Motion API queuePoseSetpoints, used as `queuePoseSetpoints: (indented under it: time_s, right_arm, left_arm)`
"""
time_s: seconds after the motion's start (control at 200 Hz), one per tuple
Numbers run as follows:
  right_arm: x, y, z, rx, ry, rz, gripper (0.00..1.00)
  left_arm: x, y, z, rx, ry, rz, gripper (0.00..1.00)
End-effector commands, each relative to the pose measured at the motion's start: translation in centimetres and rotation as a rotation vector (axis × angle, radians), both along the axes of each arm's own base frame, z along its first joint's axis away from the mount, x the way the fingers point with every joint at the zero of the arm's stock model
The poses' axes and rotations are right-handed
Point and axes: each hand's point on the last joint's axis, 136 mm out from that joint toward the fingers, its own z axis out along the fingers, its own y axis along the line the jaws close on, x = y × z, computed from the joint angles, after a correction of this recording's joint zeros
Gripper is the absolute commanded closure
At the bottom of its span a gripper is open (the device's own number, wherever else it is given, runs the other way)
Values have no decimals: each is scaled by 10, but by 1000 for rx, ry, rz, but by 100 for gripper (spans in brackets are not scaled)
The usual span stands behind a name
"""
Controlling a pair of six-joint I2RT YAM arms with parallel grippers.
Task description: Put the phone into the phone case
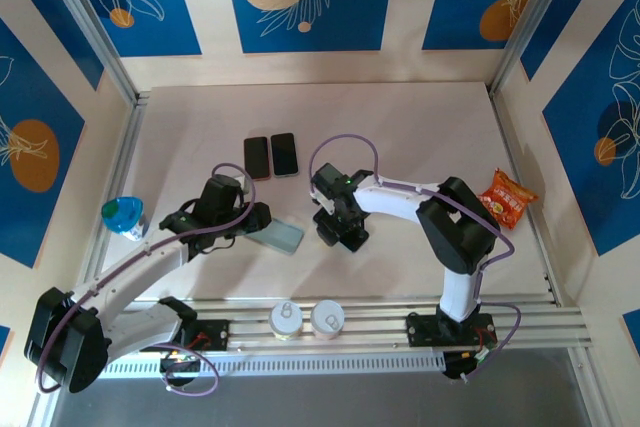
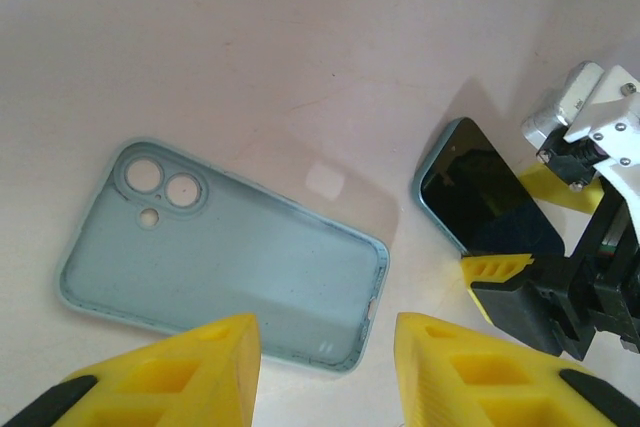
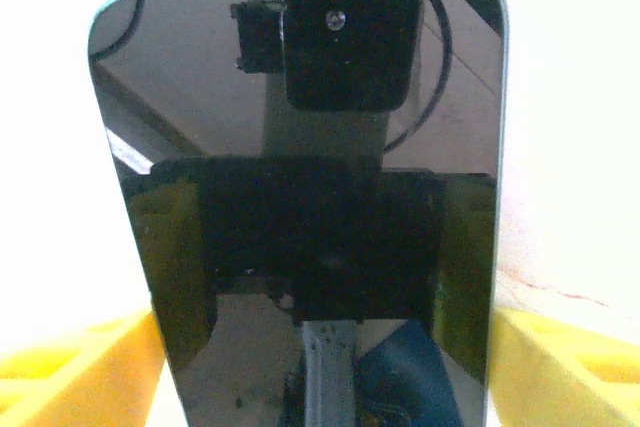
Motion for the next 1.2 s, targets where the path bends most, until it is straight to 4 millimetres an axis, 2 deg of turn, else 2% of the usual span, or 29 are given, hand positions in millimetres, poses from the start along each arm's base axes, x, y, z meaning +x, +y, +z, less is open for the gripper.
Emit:
queuePoseSetpoints:
  time_s: [0.0,0.075,0.15,0.26,0.48,0.685,0.87,1.195]
  right_arm:
    - [1,-3,-13,-28,20,3,30]
    - [2,-4,-12,-35,6,1,40]
    - [4,-4,-7,-31,-19,10,42]
    - [7,-1,9,-2,-64,22,43]
    - [10,11,52,96,-123,60,44]
    - [7,26,76,182,-123,91,43]
    - [5,34,82,203,-119,102,43]
    - [-1,44,85,238,-102,109,43]
  left_arm:
    - [-1,7,-6,31,4,3,59]
    - [-1,7,-8,32,10,-1,59]
    - [1,5,-9,31,17,-8,56]
    - [3,-3,-11,22,31,-38,47]
    - [12,-28,-14,-9,51,-150,45]
    - [25,-60,-11,-117,51,-242,37]
    - [36,-83,-6,-218,46,-288,34]
    - [51,-99,-10,-268,54,-297,36]
